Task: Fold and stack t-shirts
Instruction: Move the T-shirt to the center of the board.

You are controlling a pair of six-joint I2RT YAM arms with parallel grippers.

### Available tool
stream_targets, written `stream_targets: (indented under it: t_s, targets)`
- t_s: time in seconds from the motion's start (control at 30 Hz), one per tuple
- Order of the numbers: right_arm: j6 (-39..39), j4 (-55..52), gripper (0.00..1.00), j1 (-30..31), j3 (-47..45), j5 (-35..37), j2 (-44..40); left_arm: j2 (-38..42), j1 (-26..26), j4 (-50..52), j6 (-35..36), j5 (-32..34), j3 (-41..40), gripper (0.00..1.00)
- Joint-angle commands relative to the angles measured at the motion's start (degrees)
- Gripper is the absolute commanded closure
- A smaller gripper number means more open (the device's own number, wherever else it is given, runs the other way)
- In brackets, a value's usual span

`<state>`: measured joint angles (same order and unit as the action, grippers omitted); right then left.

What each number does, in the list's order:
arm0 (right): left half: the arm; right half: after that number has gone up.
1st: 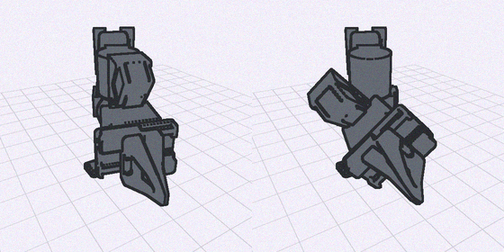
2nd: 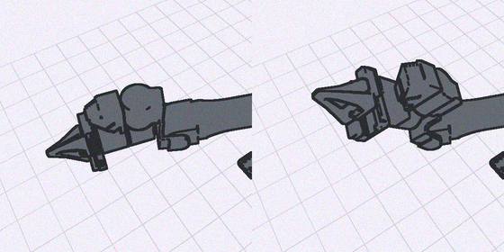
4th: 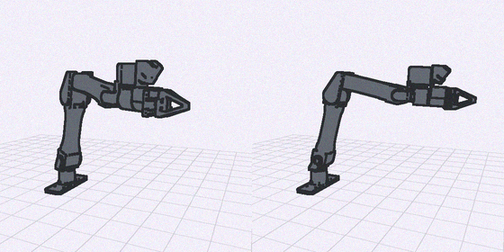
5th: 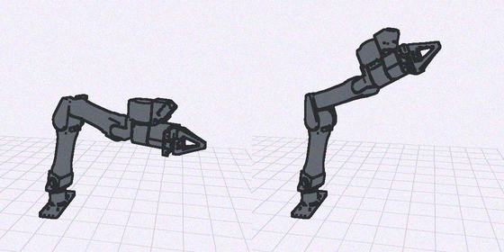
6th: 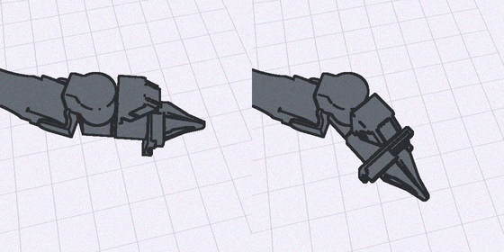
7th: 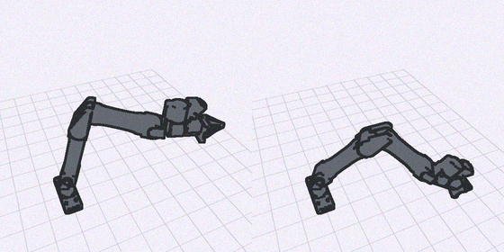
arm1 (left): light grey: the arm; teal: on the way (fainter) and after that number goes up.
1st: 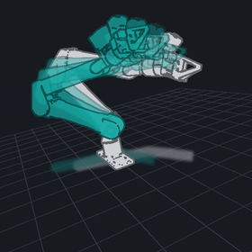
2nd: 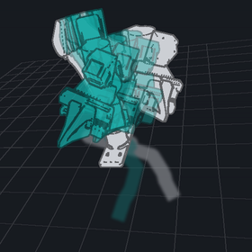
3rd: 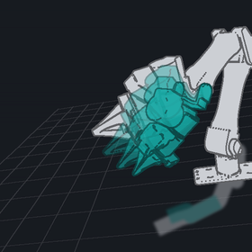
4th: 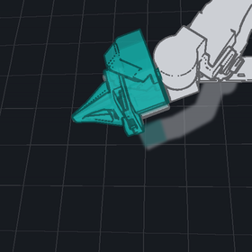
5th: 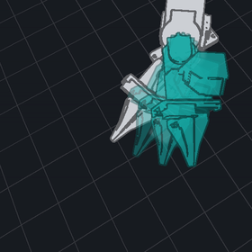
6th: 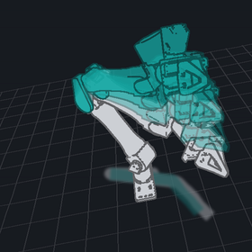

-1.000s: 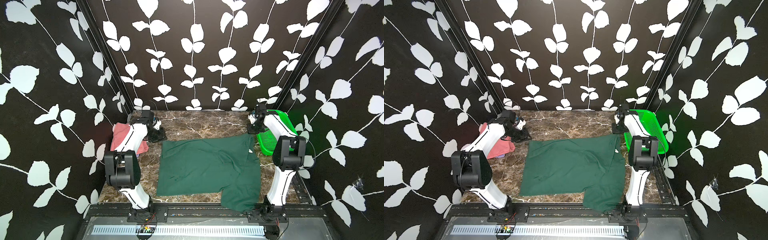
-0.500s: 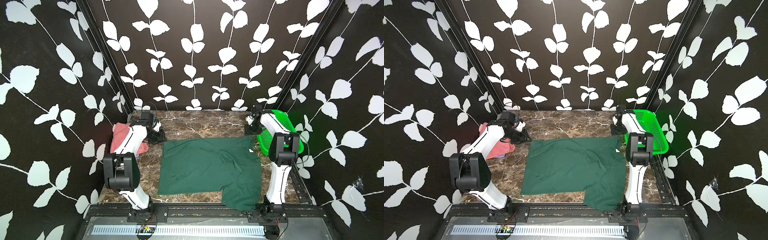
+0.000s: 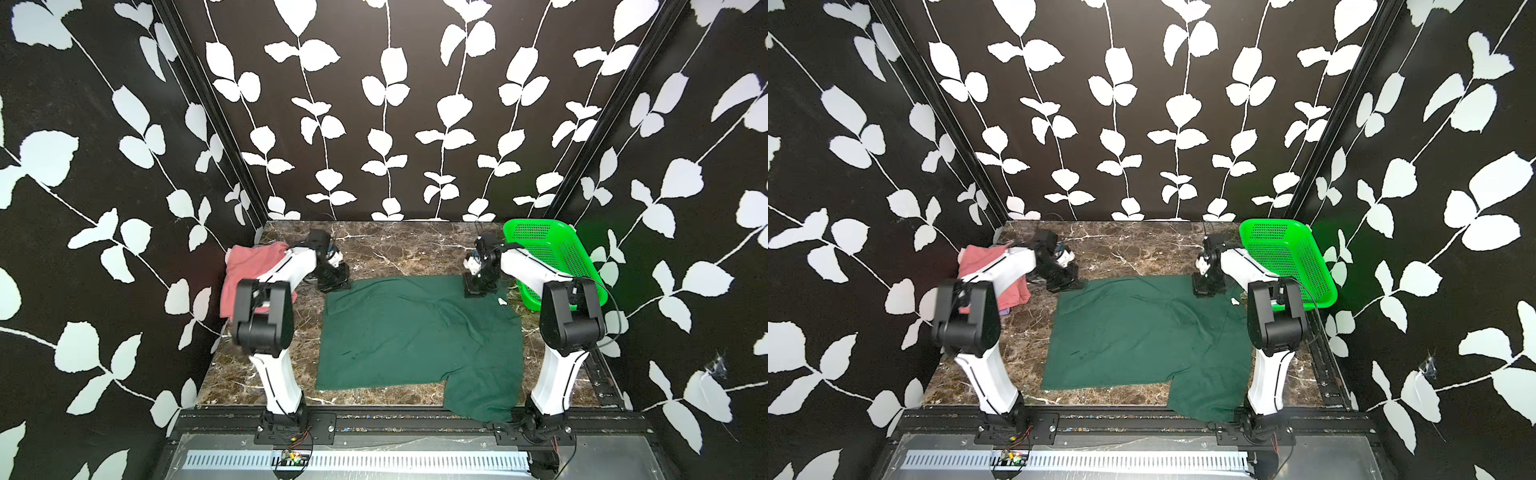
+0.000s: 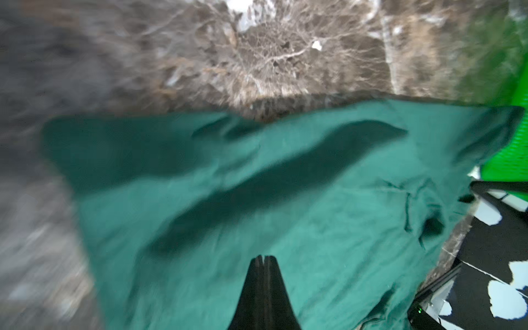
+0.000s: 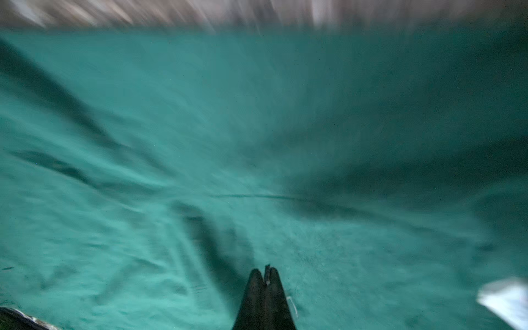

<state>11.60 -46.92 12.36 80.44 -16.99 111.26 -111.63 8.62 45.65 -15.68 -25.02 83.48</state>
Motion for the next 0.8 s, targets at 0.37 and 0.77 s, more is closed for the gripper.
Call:
stream_targets:
  t_s: [0.37, 0.77]
  targets:
    - [2.3, 1.3, 1.0, 1.7, 9.1, 0.3, 10.4, -20.3, 2.1, 31.8, 0.0, 25.1, 27.0, 1.0]
    - [-0.2, -11.7, 1.0, 2.3, 54.1, -1.7, 36.2, -21.0, 2.0, 36.3, -0.8, 40.1, 34.8, 1.0]
